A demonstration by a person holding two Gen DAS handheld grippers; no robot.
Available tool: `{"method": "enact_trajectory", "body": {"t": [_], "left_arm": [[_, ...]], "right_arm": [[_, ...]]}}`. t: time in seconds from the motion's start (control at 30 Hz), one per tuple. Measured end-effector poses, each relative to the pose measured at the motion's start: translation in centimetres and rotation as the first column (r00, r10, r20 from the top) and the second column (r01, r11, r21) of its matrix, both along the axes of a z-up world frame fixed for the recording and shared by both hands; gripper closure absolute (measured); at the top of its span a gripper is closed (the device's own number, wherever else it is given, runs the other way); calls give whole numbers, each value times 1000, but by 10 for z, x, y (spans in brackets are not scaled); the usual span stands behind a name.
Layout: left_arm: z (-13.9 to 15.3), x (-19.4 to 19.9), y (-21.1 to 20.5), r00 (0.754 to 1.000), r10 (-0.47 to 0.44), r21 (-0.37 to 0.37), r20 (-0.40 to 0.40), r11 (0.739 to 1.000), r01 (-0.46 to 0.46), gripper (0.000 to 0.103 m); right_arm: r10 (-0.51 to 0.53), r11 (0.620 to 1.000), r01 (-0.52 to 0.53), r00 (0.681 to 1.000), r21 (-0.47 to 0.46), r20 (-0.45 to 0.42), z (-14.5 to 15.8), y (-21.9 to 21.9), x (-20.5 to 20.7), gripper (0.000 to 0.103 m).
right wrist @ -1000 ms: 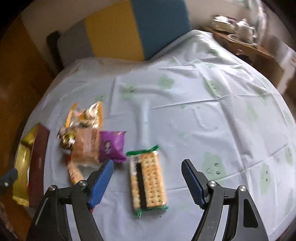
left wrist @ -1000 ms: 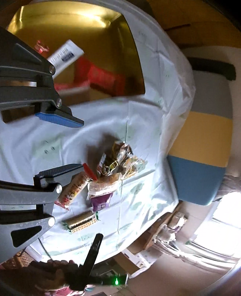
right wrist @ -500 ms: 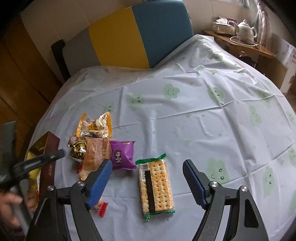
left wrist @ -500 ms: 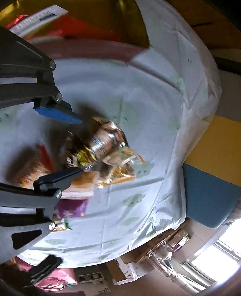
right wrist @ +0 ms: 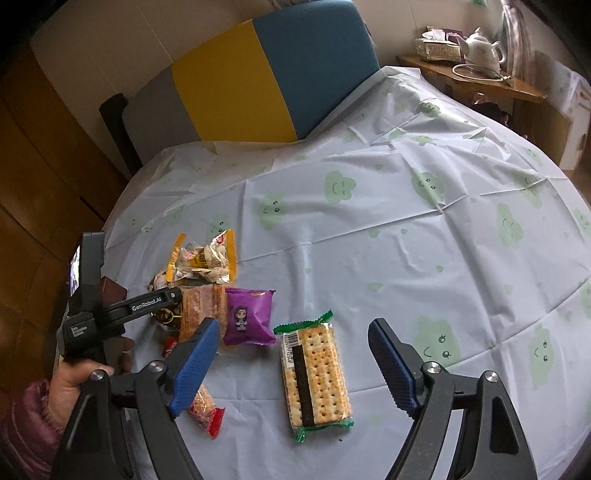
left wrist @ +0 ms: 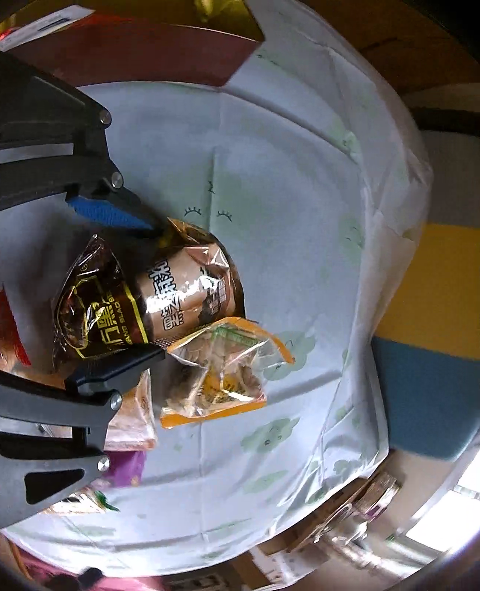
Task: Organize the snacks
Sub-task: 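Lift brown bag with left tool while right tool reaches red-capped stick packet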
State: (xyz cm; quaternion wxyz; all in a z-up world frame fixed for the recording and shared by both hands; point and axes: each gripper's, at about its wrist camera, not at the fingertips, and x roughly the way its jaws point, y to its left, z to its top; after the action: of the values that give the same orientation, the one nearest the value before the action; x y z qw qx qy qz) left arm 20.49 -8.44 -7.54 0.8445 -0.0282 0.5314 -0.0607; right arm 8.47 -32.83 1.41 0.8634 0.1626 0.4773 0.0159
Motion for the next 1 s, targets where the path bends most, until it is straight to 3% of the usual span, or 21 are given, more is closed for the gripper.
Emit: {"method": "enact_trajectory", "body": {"t": [0.1,0.17,0.3,0.43,0.6,1.0], "left_arm": [[1,-8,3,999,-30,20,34,999,29,54],[2,-11,11,999,-31,11,34,999,31,57],[8,-22,29,1000,-8,11,26,1000,7,58],[21,-46,36,997,-28,42,71,999,25,58],[33,-98,42,991,-83,50,105,996,78,58],[16,-191,27,960,-259,72,103,965,253,58]], "right_arm": [[-4,1000,4,1000,-8,-14,-3,-1,1,20],[-6,1000,6,1000,-15,-19,-4,-1,1,20],[-6,999,4,999,-39,-38,-8,0,2,20],[-15,998,12,998,-66,-53,-12,-1,3,20],[-25,996,17,995,-89,-92,-20,-2,4,20],[-59,995,48,990,-88,-132,-29,-7,3,20]]}}
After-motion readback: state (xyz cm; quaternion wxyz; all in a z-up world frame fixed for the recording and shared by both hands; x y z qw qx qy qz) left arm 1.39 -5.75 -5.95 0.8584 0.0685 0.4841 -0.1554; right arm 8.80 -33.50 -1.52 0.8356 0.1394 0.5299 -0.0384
